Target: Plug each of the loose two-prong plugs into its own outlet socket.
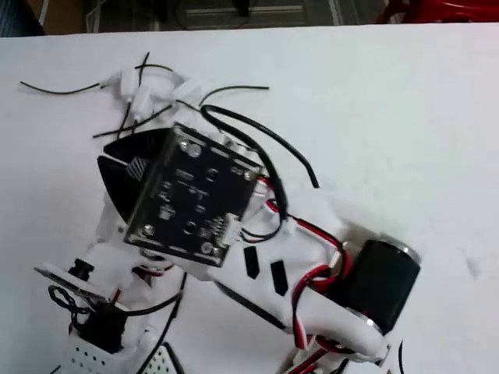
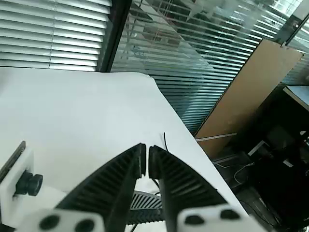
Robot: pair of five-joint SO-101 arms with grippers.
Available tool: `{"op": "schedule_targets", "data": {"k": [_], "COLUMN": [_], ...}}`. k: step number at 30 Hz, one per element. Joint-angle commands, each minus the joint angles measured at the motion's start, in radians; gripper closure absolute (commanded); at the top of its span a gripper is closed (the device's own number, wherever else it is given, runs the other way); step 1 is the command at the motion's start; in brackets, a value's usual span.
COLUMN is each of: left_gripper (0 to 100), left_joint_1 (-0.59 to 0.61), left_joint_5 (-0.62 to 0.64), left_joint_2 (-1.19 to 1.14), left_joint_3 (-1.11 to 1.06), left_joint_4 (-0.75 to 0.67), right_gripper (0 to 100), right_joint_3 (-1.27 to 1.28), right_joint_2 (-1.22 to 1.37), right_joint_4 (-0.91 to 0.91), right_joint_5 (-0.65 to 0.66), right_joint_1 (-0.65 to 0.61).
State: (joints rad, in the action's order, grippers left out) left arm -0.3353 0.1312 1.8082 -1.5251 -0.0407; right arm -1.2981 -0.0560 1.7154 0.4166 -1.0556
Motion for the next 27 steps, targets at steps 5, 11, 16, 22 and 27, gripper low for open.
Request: {"op": "schedule_targets", "data": {"k": [5, 11, 16, 22, 27], "left_gripper": [98, 98, 98, 98, 98], "left_joint_1": [-0.004, 0.028, 0.027, 0.027, 0.027], "left_joint_5": [0.005, 0.009, 0.009, 0.009, 0.009], "left_joint_2": [0.012, 0.012, 0.012, 0.012, 0.012], "left_joint_3": [0.095, 0.109, 0.143, 0.173, 0.167], "left_joint_4": [-0.021, -0.026, -0.02, -0.02, -0.015], "right_gripper": [98.0, 97.9, 97.9, 97.9, 97.9], "right_joint_3": [0.288, 0.359, 0.373, 0.44, 0.442], "right_joint_2": [-0.045, -0.079, -0.062, 0.007, -0.038], "right_joint_4": [0.002, -0.036, -0.041, -0.114, -0.189], "right_joint_5": [0.015, 0.015, 0.018, 0.095, 0.101], "right_joint_1": [0.162, 0.302, 0.45, 0.679, 0.737]}}
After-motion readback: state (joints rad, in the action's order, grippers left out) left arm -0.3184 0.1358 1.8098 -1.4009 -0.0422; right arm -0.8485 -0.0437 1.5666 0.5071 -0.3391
